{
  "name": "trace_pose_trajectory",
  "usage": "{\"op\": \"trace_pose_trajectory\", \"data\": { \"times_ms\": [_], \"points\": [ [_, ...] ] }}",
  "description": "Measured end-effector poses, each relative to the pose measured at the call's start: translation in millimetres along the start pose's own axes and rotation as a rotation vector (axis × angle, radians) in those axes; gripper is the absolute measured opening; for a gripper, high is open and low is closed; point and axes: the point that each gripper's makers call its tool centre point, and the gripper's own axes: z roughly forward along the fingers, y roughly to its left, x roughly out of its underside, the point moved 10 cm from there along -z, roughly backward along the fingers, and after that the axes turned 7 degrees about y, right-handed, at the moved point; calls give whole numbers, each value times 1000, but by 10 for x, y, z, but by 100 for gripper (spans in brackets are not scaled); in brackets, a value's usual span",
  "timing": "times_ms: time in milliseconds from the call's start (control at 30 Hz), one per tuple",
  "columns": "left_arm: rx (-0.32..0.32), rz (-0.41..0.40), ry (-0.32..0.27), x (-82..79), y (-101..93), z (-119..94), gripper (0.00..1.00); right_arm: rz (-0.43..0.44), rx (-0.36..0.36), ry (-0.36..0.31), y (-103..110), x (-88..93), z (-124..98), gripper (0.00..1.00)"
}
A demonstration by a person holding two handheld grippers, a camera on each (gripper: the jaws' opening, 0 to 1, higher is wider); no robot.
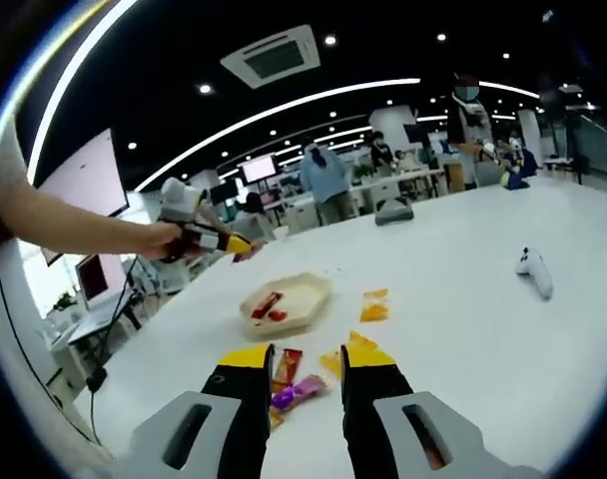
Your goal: Place the target food into the container with the food tongs after gripping and lifting it, then release it inside without dropping or visibly crushing the food.
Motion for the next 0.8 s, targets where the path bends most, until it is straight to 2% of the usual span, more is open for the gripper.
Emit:
{"op": "trace_pose_trajectory", "data": {
  "times_ms": [367, 600, 633, 800],
  "points": [
    [39, 62, 27, -50, 245, 197, 18, 8, 61, -6, -42, -42, 44, 26],
    [52, 61, 28, -59, 362, 281, 18, 22, 96, -8, -39, -55, 20, 26],
    [70, 66, 24, -58, 400, 382, 18, 28, 111, -4, -35, -48, 12, 26],
    [93, 103, 40, -79, 346, 454, 19, 52, 106, -15, -12, -57, 32, 26]
  ]
}}
